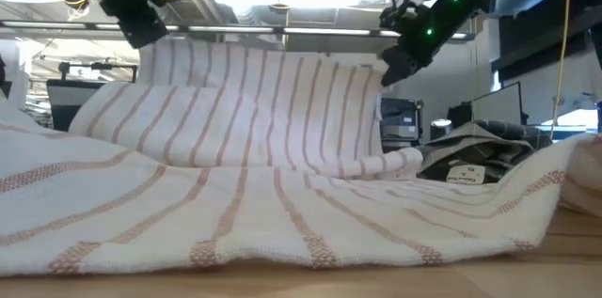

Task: Fold towel
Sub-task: Fold the white towel

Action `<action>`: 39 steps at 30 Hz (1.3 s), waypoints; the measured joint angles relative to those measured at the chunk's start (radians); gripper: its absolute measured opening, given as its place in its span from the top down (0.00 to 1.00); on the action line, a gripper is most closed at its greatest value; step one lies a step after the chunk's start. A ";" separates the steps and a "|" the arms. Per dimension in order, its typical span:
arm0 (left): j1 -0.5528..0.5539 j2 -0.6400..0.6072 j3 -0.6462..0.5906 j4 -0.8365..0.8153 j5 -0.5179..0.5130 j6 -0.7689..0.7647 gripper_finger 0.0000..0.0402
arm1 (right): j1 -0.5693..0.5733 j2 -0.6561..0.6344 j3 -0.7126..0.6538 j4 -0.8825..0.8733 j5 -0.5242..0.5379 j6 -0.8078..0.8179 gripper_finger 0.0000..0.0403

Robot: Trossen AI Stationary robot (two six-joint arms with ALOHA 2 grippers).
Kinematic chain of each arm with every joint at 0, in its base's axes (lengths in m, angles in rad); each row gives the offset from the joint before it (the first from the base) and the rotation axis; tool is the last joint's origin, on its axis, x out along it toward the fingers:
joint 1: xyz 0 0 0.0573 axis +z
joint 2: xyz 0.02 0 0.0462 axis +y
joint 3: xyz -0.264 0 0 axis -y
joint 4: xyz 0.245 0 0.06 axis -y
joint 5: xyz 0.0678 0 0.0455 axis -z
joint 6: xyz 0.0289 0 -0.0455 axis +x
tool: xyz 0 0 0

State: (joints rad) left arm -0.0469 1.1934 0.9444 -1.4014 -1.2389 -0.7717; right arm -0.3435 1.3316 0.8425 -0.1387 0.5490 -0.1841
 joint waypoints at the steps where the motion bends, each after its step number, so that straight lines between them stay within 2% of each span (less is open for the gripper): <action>1: 0.011 0.000 -0.002 0.021 0.020 0.022 0.88 | 0.001 0.010 0.000 0.009 0.000 0.000 0.92; 4: 0.033 0.000 0.001 0.063 0.143 0.088 0.77 | 0.002 0.024 0.014 -0.021 0.000 0.002 0.81; 9: 0.044 -0.005 0.075 0.066 0.471 0.148 0.64 | 0.006 0.000 0.135 -0.258 0.029 0.020 0.60; 12: 0.007 -0.020 0.128 0.081 0.665 0.122 0.61 | 0.022 -0.031 0.243 -0.482 -0.050 0.077 0.50; 15: -0.071 -0.033 0.147 0.110 0.822 0.062 0.60 | 0.058 -0.065 0.321 -0.673 -0.180 0.159 0.44; 19: -0.237 -0.031 0.148 0.175 1.000 -0.050 0.62 | 0.152 -0.127 0.322 -0.776 -0.365 0.236 0.41; 22: -0.375 0.000 0.147 0.240 1.055 -0.151 0.63 | 0.259 -0.166 0.273 -0.769 -0.419 0.300 0.41; 27: -0.566 0.107 0.147 0.336 1.061 -0.325 0.65 | 0.451 -0.179 0.179 -0.698 -0.364 0.426 0.43; 30: -0.656 0.181 0.147 0.355 1.102 -0.453 0.65 | 0.551 -0.176 0.124 -0.633 -0.338 0.506 0.44; 34: -0.751 0.277 0.146 0.394 1.127 -0.580 0.65 | 0.654 -0.175 0.041 -0.505 -0.314 0.598 0.44; 39: -0.799 0.388 0.146 0.530 1.081 -0.582 0.65 | 0.732 -0.147 -0.067 -0.233 -0.314 0.626 0.44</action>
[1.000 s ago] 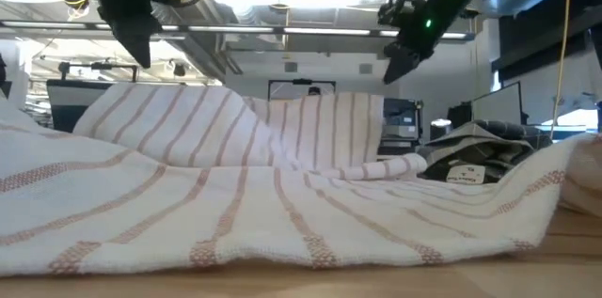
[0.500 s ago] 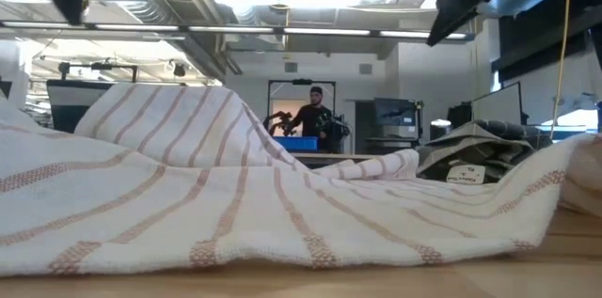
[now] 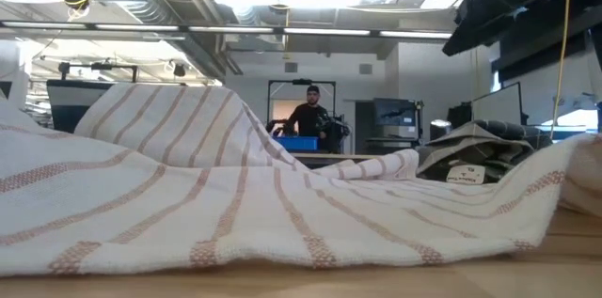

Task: Fold towel
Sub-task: Fold the white towel

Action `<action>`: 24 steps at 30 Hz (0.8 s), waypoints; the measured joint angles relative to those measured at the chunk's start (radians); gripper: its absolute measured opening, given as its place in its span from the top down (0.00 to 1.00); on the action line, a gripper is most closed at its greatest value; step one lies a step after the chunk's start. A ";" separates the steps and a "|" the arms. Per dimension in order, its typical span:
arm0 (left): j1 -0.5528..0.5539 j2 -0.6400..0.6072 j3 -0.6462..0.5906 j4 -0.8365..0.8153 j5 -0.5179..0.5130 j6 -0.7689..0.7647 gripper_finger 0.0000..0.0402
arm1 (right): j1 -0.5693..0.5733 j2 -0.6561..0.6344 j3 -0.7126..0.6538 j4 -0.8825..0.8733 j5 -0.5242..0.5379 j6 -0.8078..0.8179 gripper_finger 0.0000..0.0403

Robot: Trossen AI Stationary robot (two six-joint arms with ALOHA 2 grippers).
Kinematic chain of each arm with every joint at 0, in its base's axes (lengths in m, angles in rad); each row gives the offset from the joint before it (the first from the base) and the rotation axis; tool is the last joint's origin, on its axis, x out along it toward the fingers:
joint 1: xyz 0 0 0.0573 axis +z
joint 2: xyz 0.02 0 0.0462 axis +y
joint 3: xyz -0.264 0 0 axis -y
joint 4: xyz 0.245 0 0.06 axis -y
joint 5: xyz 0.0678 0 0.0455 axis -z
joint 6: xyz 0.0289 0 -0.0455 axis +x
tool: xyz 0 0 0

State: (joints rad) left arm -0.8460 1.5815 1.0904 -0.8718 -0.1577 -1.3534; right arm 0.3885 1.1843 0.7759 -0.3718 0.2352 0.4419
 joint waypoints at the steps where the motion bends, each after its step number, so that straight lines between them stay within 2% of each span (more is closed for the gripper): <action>1: -0.003 0.023 0.000 0.022 -0.015 -0.003 0.65 | 0.008 0.015 -0.014 0.049 0.000 0.000 0.44; 4: -0.012 0.095 0.000 0.097 -0.023 -0.001 0.65 | 0.014 0.085 -0.028 0.143 0.000 -0.009 0.44; 8: -0.012 0.183 0.000 0.097 -0.005 -0.026 0.65 | 0.011 0.193 -0.028 0.219 0.010 -0.044 0.44; 12: -0.017 0.238 0.005 0.054 0.122 -0.036 0.65 | 0.011 0.288 -0.028 0.214 0.026 -0.085 0.44; 16: -0.052 0.241 0.004 0.017 0.248 -0.076 0.65 | 0.010 0.356 -0.028 0.189 0.027 -0.107 0.44; 21: -0.097 0.219 -0.001 -0.081 0.410 -0.113 0.65 | -0.014 0.379 -0.009 0.187 0.028 -0.133 0.44; 24: -0.106 0.200 -0.001 -0.150 0.450 -0.116 0.65 | -0.036 0.380 -0.009 0.167 0.062 -0.134 0.44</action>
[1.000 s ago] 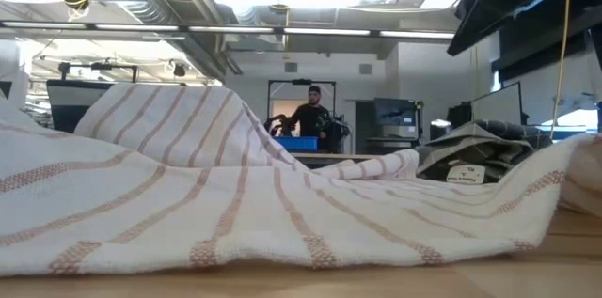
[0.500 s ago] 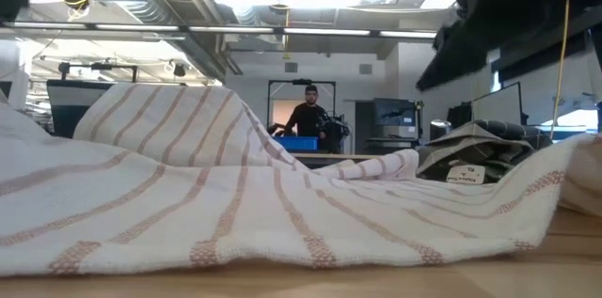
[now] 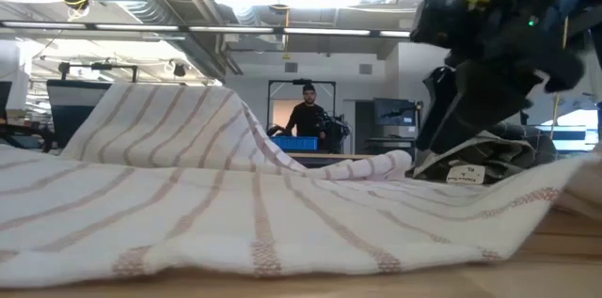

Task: Fold towel
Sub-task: Fold the white towel

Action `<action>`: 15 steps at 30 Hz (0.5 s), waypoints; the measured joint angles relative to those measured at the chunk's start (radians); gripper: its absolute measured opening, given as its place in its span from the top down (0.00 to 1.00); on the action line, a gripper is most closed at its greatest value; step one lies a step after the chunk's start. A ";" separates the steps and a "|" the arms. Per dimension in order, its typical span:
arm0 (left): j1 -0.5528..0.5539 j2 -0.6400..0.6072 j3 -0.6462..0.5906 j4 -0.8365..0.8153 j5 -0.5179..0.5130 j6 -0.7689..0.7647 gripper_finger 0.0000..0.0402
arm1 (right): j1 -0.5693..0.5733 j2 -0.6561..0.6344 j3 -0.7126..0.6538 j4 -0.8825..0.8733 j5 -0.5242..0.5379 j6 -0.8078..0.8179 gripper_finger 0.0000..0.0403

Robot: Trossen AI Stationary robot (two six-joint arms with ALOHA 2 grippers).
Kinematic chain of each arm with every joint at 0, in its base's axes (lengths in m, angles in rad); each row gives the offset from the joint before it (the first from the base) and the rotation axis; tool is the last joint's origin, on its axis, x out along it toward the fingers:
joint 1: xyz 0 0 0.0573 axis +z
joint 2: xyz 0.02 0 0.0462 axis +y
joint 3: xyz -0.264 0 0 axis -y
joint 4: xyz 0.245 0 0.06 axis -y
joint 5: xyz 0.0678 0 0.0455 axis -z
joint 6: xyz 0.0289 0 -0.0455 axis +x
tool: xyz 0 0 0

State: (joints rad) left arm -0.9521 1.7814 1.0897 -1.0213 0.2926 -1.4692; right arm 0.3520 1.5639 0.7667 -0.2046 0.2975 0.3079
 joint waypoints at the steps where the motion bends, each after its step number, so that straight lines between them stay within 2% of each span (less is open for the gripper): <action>1: 0.002 -0.009 0.001 -0.012 0.001 -0.003 0.65 | -0.007 0.000 0.000 -0.005 0.011 0.000 0.44; 6: 0.030 -0.081 0.065 -0.067 -0.041 -0.017 0.65 | -0.028 0.000 0.000 -0.002 0.027 0.000 0.44; 10: 0.031 -0.132 0.137 -0.128 -0.159 -0.092 0.65 | -0.025 0.000 0.000 0.013 0.052 0.000 0.44; 13: 0.020 -0.143 0.145 0.050 -0.327 -0.094 0.65 | -0.025 0.000 0.000 0.045 0.054 0.000 0.44; 15: 0.024 -0.127 0.127 0.205 -0.354 -0.057 0.65 | -0.025 0.000 0.000 0.070 0.054 0.001 0.44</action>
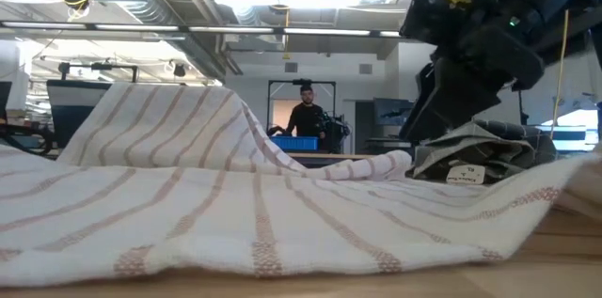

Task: Fold towel
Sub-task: Fold the white towel

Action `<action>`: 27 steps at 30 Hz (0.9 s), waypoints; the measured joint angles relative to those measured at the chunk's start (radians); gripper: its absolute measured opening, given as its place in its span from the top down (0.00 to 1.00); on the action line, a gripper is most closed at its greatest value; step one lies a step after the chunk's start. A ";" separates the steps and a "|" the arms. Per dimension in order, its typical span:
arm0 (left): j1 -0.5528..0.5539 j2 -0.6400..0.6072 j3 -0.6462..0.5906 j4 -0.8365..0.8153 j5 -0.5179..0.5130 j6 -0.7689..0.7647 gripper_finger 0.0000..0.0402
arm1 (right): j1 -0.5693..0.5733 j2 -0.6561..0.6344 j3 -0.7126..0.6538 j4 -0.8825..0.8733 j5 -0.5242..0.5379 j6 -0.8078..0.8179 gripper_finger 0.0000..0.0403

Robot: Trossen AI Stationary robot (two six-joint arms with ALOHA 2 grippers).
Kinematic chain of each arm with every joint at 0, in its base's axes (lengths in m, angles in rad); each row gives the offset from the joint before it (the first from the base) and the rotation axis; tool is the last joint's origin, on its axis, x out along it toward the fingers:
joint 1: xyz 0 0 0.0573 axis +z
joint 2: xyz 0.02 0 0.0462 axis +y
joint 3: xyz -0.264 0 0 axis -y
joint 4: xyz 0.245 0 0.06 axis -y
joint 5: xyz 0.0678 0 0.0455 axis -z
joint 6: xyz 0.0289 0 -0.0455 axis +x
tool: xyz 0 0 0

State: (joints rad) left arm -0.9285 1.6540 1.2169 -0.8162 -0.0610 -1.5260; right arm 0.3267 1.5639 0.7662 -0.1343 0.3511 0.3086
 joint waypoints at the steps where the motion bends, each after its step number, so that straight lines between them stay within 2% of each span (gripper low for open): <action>1: 0.001 0.018 -0.013 0.077 0.002 0.012 0.65 | 0.001 0.001 0.000 0.013 0.000 0.000 0.44; 4: 0.008 0.085 -0.048 0.201 0.027 0.015 0.65 | 0.001 0.006 -0.001 0.036 0.001 0.000 0.44; 7: 0.022 0.157 -0.049 0.205 0.073 0.022 0.65 | 0.000 0.017 0.000 0.038 0.017 -0.001 0.44; 10: 0.059 0.204 -0.051 0.170 0.073 0.080 0.65 | 0.000 0.019 -0.001 0.038 0.025 -0.004 0.44; 14: 0.147 0.187 -0.019 0.140 -0.014 0.228 0.65 | 0.000 0.020 -0.001 0.047 0.059 -0.027 0.44; 18: 0.248 0.155 0.028 -0.002 -0.175 0.355 0.65 | 0.000 0.025 -0.001 0.081 0.076 -0.035 0.44; 23: 0.340 0.112 0.040 -0.035 -0.351 0.451 0.65 | 0.000 0.025 -0.001 0.070 0.073 -0.036 0.44; 25: 0.354 0.115 0.038 -0.037 -0.330 0.462 0.65 | 0.000 0.025 -0.001 0.070 0.054 -0.035 0.44; 27: 0.344 0.115 0.038 -0.032 -0.240 0.470 0.65 | 0.000 0.025 -0.001 0.057 0.049 -0.035 0.44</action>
State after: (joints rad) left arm -0.5841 1.7695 1.2545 -0.8479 -0.3009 -1.0556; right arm 0.3271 1.5890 0.7654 -0.0771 0.4004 0.2741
